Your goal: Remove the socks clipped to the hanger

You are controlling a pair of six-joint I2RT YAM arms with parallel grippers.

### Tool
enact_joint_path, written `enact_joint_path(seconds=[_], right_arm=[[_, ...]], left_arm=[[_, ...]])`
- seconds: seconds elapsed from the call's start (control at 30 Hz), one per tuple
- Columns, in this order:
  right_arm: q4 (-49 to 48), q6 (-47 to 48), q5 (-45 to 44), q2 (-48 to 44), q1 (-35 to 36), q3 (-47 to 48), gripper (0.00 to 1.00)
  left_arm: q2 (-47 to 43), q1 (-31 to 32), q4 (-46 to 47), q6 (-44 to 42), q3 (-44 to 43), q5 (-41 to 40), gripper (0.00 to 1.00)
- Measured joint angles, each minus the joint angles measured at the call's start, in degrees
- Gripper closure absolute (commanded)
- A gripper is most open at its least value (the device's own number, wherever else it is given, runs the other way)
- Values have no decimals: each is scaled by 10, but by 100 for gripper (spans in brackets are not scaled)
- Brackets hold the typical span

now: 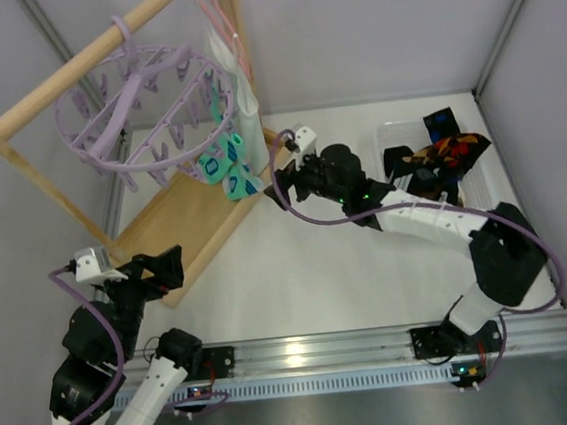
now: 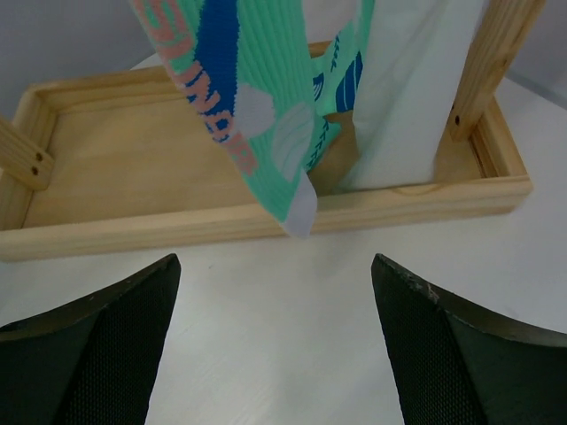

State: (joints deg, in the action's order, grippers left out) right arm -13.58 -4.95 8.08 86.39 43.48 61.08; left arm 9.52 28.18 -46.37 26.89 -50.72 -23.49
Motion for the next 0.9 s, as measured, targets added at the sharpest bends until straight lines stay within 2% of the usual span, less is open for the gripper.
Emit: enact_joint_path(seconds=[0.23,0.33,0.37,0.43,0.47,0.53,0.57,0.73,0.9], right_arm=[[-55,25,-13,194,8,127,18],[-81,31,-17,251,10,161,29],[-92,33,-16,267,10,167,41],[-116,33,-12,289,10,168,55],[-130,32,-9,298,10,168,77],[-158,26,-7,308,11,163,95],[-172,24,-7,308,11,157,100],[-222,23,-32,285,28,110,100],[-218,27,-87,197,88,52,100]], left_arm=[[8,0,0,0,0,1,2],[10,-1,1,0,2,1,2],[10,-1,0,0,2,1,2],[10,-1,1,0,2,1,2],[10,-1,1,0,2,1,2],[10,-1,1,0,2,1,2],[11,-1,1,0,2,2,2],[49,-2,-4,0,-27,27,2],[144,-5,-3,2,-140,113,2]])
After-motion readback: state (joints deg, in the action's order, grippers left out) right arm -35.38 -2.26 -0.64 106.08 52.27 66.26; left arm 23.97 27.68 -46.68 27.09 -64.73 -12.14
